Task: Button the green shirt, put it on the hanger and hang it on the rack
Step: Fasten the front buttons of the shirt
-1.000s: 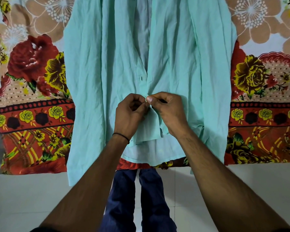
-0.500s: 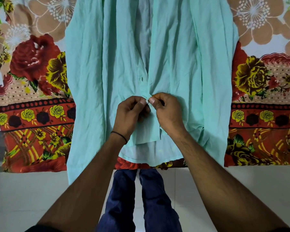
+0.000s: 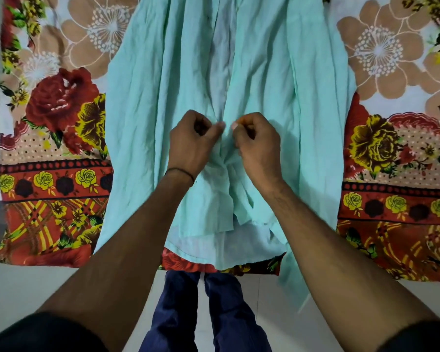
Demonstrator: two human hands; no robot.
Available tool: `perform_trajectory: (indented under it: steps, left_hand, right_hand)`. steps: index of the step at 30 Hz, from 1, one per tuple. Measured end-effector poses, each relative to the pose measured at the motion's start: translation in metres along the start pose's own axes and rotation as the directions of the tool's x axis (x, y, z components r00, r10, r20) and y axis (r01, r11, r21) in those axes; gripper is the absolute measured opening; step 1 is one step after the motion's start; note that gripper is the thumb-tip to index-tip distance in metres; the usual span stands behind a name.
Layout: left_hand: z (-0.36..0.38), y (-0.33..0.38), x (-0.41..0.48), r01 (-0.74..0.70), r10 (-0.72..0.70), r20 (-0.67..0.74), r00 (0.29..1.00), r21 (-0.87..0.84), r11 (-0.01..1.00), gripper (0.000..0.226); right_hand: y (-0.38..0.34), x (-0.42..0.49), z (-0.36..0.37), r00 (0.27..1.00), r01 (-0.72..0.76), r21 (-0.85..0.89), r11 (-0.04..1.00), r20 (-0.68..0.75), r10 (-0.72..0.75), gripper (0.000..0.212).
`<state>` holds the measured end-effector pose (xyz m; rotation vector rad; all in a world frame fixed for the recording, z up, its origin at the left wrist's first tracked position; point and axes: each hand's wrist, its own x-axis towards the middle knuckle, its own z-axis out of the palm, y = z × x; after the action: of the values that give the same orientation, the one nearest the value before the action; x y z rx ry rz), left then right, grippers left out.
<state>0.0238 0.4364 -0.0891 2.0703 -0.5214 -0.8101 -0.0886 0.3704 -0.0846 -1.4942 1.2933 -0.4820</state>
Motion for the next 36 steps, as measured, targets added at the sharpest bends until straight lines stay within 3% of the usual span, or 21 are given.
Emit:
perform_trajectory:
  steps: [2,3,5,7,9,13,17,21,28,33,36]
  left_hand:
    - [0.007,0.001,0.015,0.051,-0.065,0.051,0.997,0.247,0.968,0.029]
    - [0.009,0.000,0.021,0.069,-0.089,0.061,0.994,0.277,0.959,0.024]
    - [0.006,-0.001,0.027,0.176,-0.180,0.073,0.981,0.056,0.983,0.015]
    - [0.000,-0.004,0.025,0.310,-0.300,0.082,0.950,-0.305,0.900,0.022]
    - [-0.004,-0.010,0.021,0.334,-0.334,0.074,0.939,-0.420,0.844,0.026]
    - [0.001,-0.011,0.006,0.274,-0.287,0.026,0.958,-0.391,0.879,0.023]
    - [0.006,-0.006,0.001,0.223,-0.222,0.038,0.974,-0.291,0.930,0.039]
    - [0.004,-0.012,0.004,0.188,-0.180,0.055,0.982,-0.244,0.951,0.016]
    - [0.001,-0.018,0.005,0.206,-0.190,0.088,0.978,-0.236,0.950,0.016]
    - [-0.002,-0.022,0.007,0.205,-0.192,0.121,0.974,-0.103,0.973,0.012]
    - [-0.006,-0.022,0.010,0.254,-0.217,0.190,0.957,-0.202,0.946,0.007]
  right_hand:
    - [0.003,0.015,0.004,0.996,-0.037,-0.126,0.991,0.078,0.047,0.014]
    - [0.006,0.021,0.005,0.993,-0.048,-0.179,0.983,0.101,0.067,0.012]
    - [0.011,0.028,0.002,0.987,-0.102,-0.137,0.985,0.108,0.118,0.010]
    - [0.013,0.029,-0.004,0.975,-0.209,-0.004,0.978,0.080,0.209,0.015]
    - [0.014,0.028,-0.007,0.964,-0.261,0.080,0.962,0.063,0.257,0.014]
    - [0.012,0.024,0.000,0.990,-0.128,0.035,0.991,0.070,0.125,0.015]
    - [0.005,0.023,0.008,0.990,0.024,-0.080,0.997,0.138,-0.012,0.016]
    - [0.012,0.025,0.014,0.978,0.087,-0.218,0.972,0.205,-0.042,0.008]
    - [0.013,0.023,0.020,0.985,0.057,-0.238,0.970,0.174,-0.016,0.010]
    - [0.011,0.020,0.024,0.985,0.061,-0.280,0.958,0.172,-0.012,0.008]
    - [0.012,0.021,0.026,0.990,0.014,-0.245,0.969,0.140,0.022,0.010]
